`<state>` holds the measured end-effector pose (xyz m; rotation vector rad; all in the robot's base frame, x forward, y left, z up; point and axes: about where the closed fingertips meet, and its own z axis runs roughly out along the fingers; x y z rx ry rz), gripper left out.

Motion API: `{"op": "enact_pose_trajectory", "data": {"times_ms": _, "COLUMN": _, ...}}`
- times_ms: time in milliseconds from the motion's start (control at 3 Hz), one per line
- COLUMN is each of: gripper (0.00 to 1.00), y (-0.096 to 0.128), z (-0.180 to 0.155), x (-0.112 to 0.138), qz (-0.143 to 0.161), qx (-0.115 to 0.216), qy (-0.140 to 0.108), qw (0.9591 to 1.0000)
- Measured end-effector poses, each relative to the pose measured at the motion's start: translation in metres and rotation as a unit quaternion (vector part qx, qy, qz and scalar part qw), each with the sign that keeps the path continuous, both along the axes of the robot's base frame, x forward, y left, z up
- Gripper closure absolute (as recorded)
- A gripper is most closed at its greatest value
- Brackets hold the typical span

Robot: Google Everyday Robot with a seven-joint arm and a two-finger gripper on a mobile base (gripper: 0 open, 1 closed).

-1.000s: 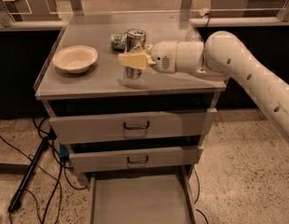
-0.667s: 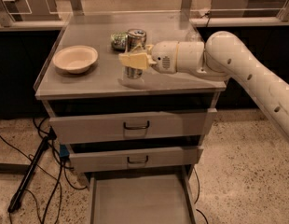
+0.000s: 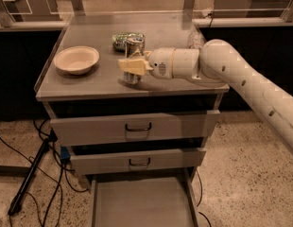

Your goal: Pick redbull can from bottom drawer and place on counter

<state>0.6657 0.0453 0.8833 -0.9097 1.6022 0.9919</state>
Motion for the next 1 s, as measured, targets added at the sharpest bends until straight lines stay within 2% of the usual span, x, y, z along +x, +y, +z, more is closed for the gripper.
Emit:
{"op": "enact_pose_trajectory", "data": {"times_ms": 333, "gripper": 1.00, "y": 0.0008, "z": -0.0052, "x": 0.0032, "qz": -0.006, "qx": -0.001, "qy": 0.003, "qw": 1.0000}}
{"op": "enact_pose_trajectory", "data": {"times_ms": 1000, "gripper": 1.00, "y": -0.0046, "z": -0.0037, "x": -0.0009, "qz": -0.043, "qx": 0.042, "qy": -0.041, "qw": 0.9973}}
